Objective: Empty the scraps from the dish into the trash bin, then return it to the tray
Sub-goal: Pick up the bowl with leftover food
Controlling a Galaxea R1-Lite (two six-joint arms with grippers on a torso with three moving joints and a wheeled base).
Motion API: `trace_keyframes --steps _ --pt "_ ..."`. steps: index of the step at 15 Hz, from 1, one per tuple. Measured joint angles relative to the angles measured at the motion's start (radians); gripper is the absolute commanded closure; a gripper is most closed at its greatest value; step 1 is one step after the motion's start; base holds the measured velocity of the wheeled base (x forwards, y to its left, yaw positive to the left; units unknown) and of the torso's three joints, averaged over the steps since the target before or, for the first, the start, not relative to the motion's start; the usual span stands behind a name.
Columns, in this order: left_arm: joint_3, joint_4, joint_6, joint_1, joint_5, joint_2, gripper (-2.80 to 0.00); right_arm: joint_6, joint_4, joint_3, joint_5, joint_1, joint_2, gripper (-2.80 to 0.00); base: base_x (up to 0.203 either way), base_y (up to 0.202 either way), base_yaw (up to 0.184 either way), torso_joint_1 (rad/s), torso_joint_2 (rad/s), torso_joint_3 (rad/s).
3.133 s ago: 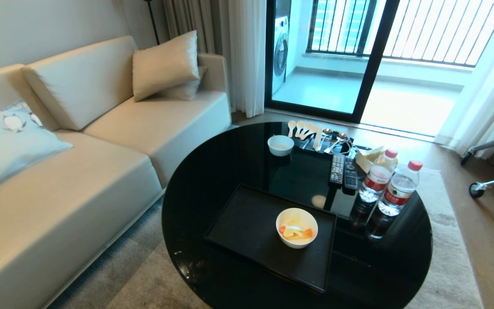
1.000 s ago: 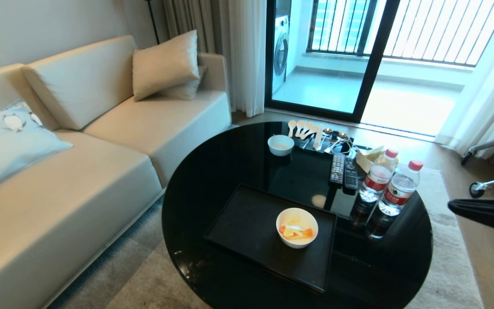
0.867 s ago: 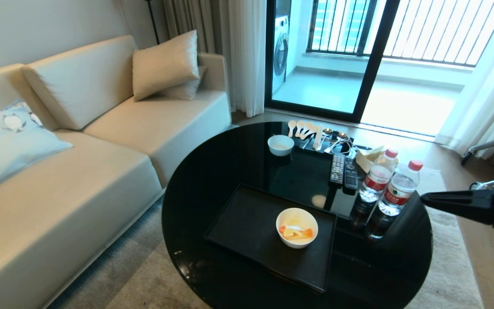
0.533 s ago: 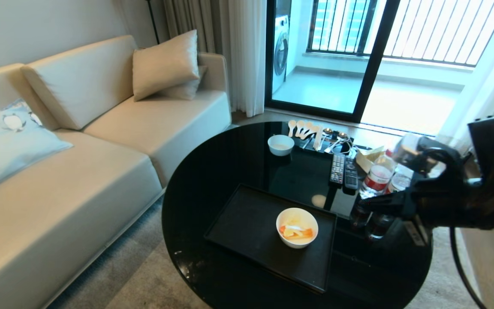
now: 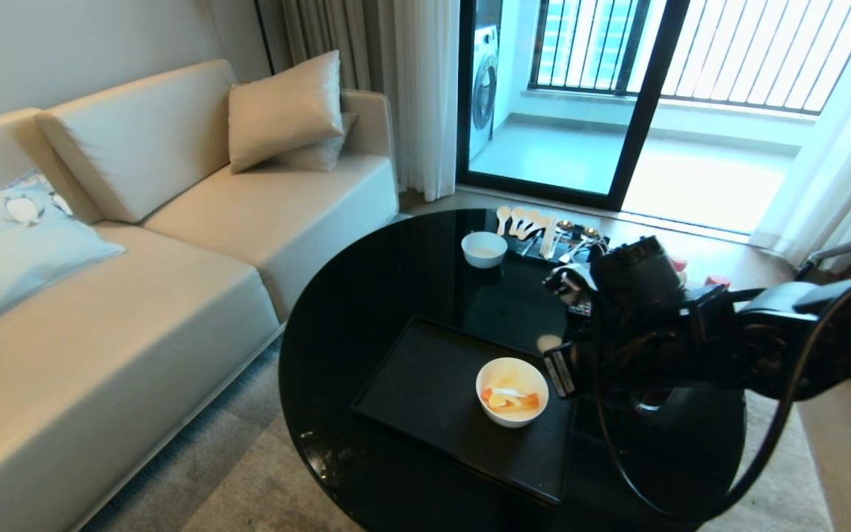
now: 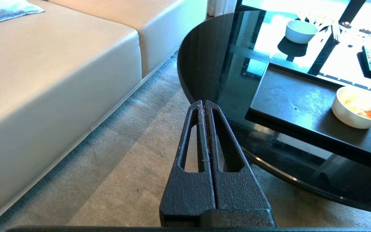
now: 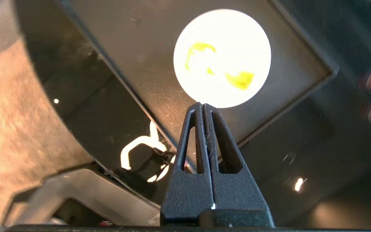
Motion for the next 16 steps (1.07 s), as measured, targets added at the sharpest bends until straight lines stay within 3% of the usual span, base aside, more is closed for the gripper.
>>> trace_keyframes --steps 5,6,8,16 --pt "0.000 0.000 0.000 0.000 0.000 0.000 0.00 0.222 0.271 -0.262 -0.045 0.026 0.151 0.00 0.000 0.000 0.000 0.000 0.00 0.000" --pt "0.000 0.000 0.000 0.000 0.000 0.000 0.00 0.244 0.321 -0.300 -0.055 0.027 0.176 -2.80 0.000 0.000 0.000 0.000 0.00 0.000" --pt "0.000 0.000 0.000 0.000 0.000 0.000 0.00 0.255 0.380 -0.331 -0.058 0.028 0.208 -2.80 0.000 0.000 0.000 0.000 0.00 0.000" --pt "0.000 0.000 0.000 0.000 0.000 0.000 0.00 0.255 0.363 -0.347 -0.134 -0.032 0.312 -2.80 0.000 0.000 0.000 0.000 0.00 0.000"
